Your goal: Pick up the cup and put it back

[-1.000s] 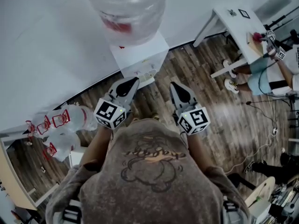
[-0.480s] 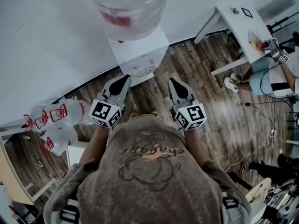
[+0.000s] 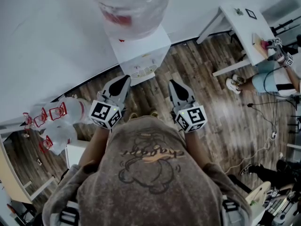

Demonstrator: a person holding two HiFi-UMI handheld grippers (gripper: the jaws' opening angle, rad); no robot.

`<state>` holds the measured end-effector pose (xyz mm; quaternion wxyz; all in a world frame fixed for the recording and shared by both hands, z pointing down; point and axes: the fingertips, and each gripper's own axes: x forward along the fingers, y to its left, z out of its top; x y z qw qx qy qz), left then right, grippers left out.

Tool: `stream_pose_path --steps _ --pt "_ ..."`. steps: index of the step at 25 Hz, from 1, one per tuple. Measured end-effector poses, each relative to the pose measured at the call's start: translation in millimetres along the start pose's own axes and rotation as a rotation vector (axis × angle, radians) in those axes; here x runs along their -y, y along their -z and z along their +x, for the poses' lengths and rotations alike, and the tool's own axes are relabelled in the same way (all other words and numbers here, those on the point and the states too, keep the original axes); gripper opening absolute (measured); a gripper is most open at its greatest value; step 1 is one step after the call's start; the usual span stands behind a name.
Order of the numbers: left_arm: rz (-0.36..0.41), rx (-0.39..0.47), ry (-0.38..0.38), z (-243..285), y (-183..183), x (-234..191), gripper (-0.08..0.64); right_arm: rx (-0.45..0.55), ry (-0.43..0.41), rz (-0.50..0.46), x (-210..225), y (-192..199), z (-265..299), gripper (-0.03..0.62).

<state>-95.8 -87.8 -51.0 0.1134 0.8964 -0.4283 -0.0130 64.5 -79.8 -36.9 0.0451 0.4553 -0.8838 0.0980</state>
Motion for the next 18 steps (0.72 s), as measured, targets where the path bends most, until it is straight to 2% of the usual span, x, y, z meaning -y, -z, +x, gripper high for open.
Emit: stream_pose_path --steps 18 --pt "-0.018 -0.004 0.003 15.6 1.0 4.2 0.003 -0.007 -0.011 -0.011 14.6 -2.4 1.9 0.000"
